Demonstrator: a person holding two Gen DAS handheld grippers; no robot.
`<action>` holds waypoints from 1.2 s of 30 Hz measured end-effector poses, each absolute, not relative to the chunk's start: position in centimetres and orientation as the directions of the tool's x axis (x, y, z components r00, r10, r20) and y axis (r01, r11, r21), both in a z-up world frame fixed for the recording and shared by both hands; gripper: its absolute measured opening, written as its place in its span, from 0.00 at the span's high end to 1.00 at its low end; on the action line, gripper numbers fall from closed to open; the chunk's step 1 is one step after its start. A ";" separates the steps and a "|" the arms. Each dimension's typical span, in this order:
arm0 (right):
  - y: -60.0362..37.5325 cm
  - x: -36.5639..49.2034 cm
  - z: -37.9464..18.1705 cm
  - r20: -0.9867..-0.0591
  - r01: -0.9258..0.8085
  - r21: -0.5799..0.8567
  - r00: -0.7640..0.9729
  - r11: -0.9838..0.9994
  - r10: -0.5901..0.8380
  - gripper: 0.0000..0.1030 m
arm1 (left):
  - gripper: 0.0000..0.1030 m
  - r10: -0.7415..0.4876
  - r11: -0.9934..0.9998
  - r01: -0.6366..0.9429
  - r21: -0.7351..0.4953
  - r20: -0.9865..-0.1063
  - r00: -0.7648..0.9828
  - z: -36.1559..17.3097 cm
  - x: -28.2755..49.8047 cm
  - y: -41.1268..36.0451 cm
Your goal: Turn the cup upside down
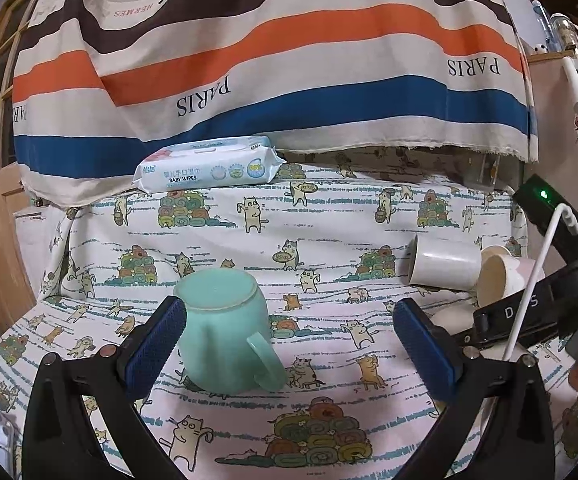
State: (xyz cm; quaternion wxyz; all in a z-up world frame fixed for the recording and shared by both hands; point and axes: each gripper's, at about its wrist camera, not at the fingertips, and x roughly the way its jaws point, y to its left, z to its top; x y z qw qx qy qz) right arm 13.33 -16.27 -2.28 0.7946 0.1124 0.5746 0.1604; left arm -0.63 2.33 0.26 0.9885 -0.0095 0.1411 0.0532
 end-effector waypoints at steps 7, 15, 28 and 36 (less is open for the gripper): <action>-16.8 13.1 -2.0 -0.852 -0.153 0.382 0.325 0.912 0.411 0.22 | 0.00 0.089 0.995 -0.096 -0.011 -0.286 0.954 0.2 -0.5 2.4; -19.7 12.9 -0.6 -0.805 -0.167 0.435 0.368 0.885 0.465 0.17 | 0.00 0.089 0.996 -0.086 0.023 -0.300 0.950 0.0 -0.1 1.8; -25.9 8.9 3.9 -0.584 -0.227 0.215 0.750 0.950 0.311 0.08 | 0.00 0.093 0.996 -0.093 0.013 -0.295 0.951 -0.1 -0.1 2.0; -29.9 6.7 3.4 -0.432 -0.140 0.115 0.884 0.983 0.177 0.00 | 0.00 0.088 0.996 -0.088 0.012 -0.296 0.951 -0.1 -0.2 2.0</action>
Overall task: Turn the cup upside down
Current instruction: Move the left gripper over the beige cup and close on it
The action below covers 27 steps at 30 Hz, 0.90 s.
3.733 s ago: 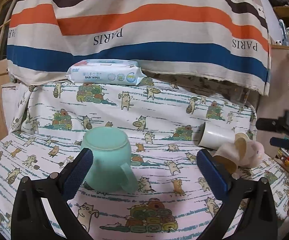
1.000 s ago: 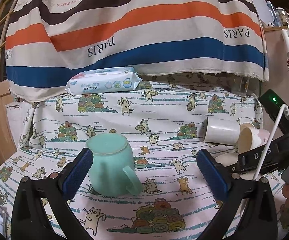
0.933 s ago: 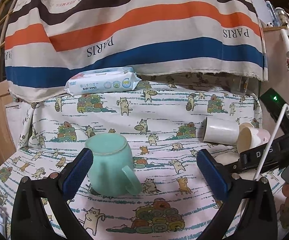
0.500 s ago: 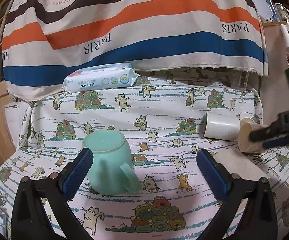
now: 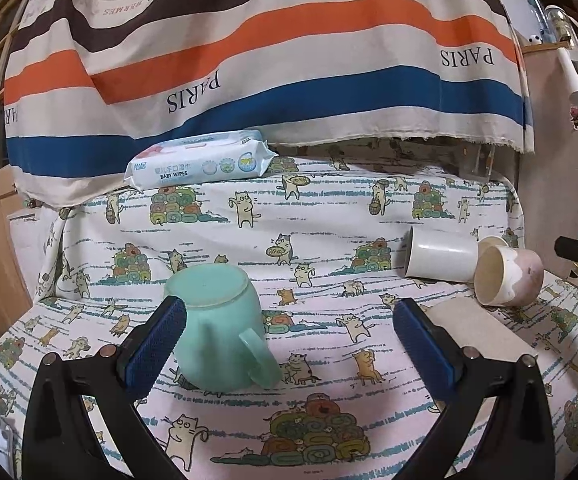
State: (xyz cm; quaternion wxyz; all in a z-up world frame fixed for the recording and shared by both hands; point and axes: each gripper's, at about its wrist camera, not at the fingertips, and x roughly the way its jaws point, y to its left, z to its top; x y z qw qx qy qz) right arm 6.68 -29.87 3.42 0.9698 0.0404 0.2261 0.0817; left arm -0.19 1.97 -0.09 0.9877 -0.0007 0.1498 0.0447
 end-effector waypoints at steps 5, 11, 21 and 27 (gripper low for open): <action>-30.6 6.5 2.8 -0.407 -0.139 0.124 0.896 0.982 0.178 0.00 | 0.00 0.082 0.997 -0.082 0.010 -0.293 0.953 -0.1 -0.3 2.0; -29.9 5.1 2.5 -0.339 -0.147 0.072 0.926 0.986 0.163 0.00 | 0.00 0.065 0.998 -0.067 0.002 -0.309 0.949 -0.1 -0.4 1.8; -30.5 4.4 3.0 -0.290 -0.134 0.065 0.946 0.989 0.147 0.00 | 0.00 0.042 0.994 -0.087 -0.067 -0.501 0.865 3.3 1.1 0.1; -30.8 4.3 2.9 -0.289 -0.110 0.060 0.949 0.992 0.123 0.00 | 0.01 -0.043 0.979 -0.100 -0.179 -0.654 0.755 4.9 3.5 -0.9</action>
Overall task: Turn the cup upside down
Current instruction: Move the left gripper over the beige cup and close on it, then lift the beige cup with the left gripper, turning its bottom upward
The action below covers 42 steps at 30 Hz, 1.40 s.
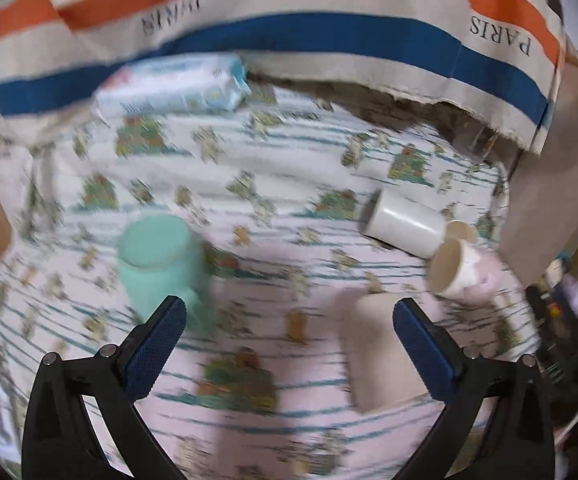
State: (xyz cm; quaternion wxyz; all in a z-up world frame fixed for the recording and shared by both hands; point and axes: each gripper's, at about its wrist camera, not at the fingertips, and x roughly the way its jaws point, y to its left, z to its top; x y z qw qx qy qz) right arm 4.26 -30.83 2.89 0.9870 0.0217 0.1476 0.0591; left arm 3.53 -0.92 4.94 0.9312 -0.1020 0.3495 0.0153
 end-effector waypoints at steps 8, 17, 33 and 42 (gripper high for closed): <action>-30.7 4.1 2.5 -0.296 -0.091 0.042 0.950 0.995 0.099 0.00 | 0.09 -0.060 0.976 -0.125 -0.179 -0.768 0.638 4.5 7.4 -3.5; -29.8 4.5 2.2 -0.322 -0.090 -0.010 0.943 0.996 0.082 0.00 | 0.19 -0.185 0.942 -0.148 -0.301 -0.834 0.520 2.3 10.6 -5.6; -30.1 4.7 2.1 -0.333 -0.073 -0.005 0.940 0.997 0.067 0.00 | 0.27 -0.075 0.971 -0.179 -0.156 -0.916 0.393 -0.8 14.8 -9.8; -30.1 4.8 2.1 -0.341 -0.072 0.003 0.938 0.997 0.069 0.01 | 0.35 -0.116 0.954 -0.219 -0.203 -0.928 0.354 -2.1 15.2 -9.2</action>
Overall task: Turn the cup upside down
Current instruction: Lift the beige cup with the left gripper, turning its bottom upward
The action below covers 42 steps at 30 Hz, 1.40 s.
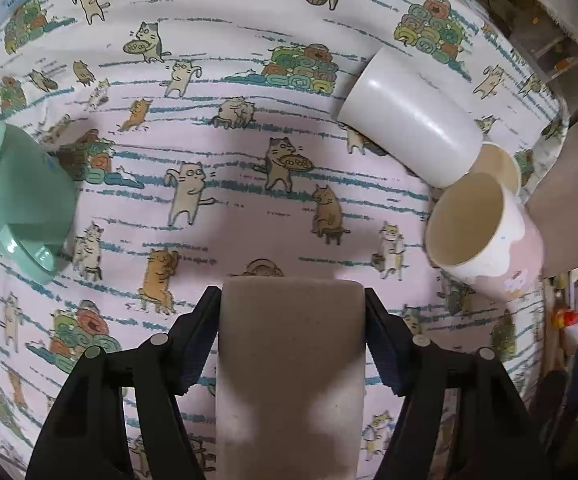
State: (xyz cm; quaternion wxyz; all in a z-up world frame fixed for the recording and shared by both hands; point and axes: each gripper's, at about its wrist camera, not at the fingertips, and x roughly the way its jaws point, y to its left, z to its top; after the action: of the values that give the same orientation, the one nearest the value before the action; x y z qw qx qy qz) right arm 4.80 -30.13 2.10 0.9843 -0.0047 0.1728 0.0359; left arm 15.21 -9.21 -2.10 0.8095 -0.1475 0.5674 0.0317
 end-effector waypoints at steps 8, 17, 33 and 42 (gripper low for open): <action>-30.7 5.2 2.0 -0.360 -0.051 0.027 0.931 0.998 0.057 0.00 | 0.35 -0.101 0.973 -0.146 -0.181 -0.894 0.437 0.3 13.5 -9.9; -30.1 4.9 2.0 -0.343 -0.066 -0.002 0.937 0.998 0.062 0.00 | 0.36 -0.067 0.983 -0.100 -0.151 -0.814 0.577 4.3 11.5 -10.5; -30.4 5.3 1.9 -0.359 -0.060 0.015 0.931 0.998 0.061 0.00 | 0.36 0.033 0.997 -0.075 -0.035 -0.665 0.747 4.8 9.3 -11.3; -30.4 5.3 1.9 -0.357 -0.061 0.009 0.932 0.998 0.060 0.00 | 0.36 0.084 0.996 -0.092 0.016 -0.573 0.815 4.6 8.9 -10.3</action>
State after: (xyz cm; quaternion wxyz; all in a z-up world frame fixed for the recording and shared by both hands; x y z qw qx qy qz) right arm 5.27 -30.36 1.94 0.9829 -0.0014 0.1814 0.0309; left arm 8.86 -10.34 4.56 0.9527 -0.0064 0.3003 0.0462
